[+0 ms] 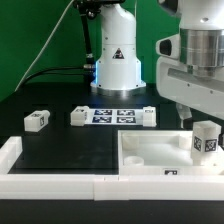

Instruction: Assemble one leg

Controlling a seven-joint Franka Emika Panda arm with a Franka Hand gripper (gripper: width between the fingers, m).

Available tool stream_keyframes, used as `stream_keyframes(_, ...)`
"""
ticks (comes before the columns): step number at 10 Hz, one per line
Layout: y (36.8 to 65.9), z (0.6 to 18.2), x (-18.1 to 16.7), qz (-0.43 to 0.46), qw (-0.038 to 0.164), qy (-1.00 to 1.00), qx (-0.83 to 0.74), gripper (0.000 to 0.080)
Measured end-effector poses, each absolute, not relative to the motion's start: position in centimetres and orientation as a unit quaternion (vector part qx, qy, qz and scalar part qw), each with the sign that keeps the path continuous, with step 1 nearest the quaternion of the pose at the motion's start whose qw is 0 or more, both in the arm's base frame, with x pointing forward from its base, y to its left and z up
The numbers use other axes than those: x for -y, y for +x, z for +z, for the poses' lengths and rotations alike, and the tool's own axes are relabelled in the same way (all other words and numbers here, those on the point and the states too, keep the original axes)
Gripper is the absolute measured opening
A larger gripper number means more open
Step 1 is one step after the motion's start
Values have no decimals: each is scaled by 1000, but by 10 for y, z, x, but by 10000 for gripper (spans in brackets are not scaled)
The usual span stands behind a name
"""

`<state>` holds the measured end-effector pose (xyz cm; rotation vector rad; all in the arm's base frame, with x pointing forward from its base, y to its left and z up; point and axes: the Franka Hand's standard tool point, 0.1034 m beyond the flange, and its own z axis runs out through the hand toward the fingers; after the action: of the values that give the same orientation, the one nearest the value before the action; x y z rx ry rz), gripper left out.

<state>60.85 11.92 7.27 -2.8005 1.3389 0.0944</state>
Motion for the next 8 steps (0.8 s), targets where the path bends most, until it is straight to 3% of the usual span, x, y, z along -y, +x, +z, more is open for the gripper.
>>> stream_keyframes(8, 610, 74, -125, 15, 26, -999, 23, 649)
